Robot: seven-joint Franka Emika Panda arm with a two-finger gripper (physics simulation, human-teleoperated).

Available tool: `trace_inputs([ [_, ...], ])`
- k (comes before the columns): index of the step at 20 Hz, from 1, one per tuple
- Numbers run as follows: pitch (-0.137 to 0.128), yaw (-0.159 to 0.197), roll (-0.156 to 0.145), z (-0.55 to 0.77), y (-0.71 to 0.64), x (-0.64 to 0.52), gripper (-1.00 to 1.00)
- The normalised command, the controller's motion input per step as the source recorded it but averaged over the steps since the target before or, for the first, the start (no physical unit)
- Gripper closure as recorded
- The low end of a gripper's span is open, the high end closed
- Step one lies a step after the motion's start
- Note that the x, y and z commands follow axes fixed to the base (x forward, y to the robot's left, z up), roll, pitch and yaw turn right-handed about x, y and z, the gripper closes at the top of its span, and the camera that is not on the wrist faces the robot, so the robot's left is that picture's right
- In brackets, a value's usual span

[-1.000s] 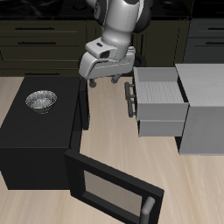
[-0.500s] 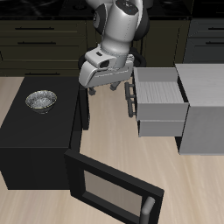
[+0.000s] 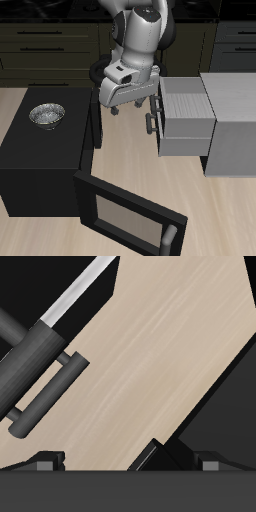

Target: Close the top and middle drawer of the white cabinet

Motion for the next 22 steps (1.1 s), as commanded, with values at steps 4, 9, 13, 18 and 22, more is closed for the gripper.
trace_inputs([
  [4, -0.029, -0.014, 0.075, -0.06, 0.34, 0.03, -1.0],
  [9, -0.004, 0.001, 0.057, -0.12, 0.31, 0.07, -1.0],
  [13, 0.0, -0.007, 0.053, -0.12, 0.25, 0.07, -1.0],
  [18, -0.005, 0.005, 0.055, -0.12, 0.3, 0.01, -1.0],
  [22, -0.004, 0.004, 0.048, -0.09, 0.27, -0.02, -1.0],
])
